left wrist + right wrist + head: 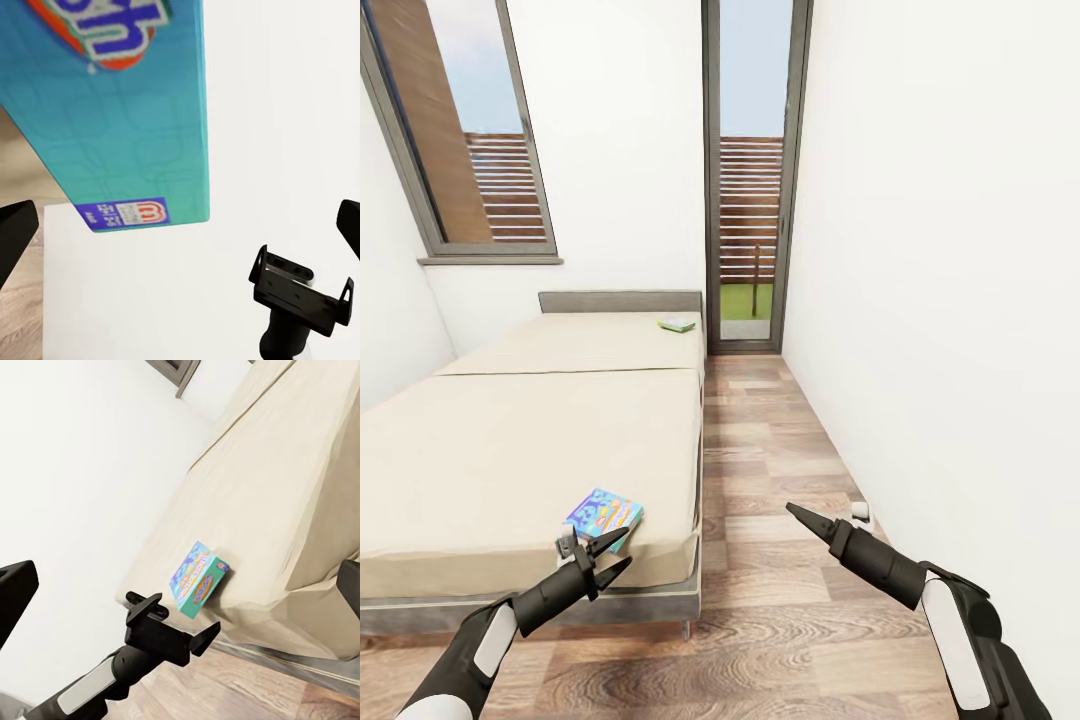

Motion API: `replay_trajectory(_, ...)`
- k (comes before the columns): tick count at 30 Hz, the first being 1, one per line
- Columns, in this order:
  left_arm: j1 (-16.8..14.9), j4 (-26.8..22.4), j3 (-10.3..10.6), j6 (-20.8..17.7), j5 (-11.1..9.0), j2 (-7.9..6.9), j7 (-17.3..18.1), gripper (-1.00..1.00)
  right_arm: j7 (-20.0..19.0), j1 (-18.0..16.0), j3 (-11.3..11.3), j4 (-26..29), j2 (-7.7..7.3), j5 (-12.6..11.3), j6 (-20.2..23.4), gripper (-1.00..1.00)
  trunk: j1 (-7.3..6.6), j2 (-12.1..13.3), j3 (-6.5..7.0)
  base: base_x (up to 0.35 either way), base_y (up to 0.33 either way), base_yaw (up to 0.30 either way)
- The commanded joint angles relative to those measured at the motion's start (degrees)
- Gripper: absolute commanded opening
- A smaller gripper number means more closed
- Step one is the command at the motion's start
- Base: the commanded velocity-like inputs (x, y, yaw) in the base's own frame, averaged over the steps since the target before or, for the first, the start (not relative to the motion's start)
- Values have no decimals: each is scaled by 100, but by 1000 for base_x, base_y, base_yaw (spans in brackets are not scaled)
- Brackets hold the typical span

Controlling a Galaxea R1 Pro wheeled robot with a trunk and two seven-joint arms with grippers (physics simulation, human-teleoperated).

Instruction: Put all the toys in the child's room - the three board games (two on the bed and one on the table), the two jigsaw puzzles on the table, and the tennis ball on the table - inside the toy box on the table in the child's room.

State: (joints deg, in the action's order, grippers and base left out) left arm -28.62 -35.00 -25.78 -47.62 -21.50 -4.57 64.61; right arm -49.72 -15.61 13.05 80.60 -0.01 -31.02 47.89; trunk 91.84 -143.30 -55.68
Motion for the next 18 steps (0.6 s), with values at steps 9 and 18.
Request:
replay_trajectory(9, -3, 2, -6, -37, -12, 0, 8, 100, -11, -3, 5, 0, 0, -9, 26, 100, -1, -2, -5, 0, 0, 0)
replay_trajectory(18, -3, 2, -7, -37, -1, -11, 11, 100, -11, -3, 5, 0, 3, -9, 27, 100, -1, -2, -5, 0, 0, 0)
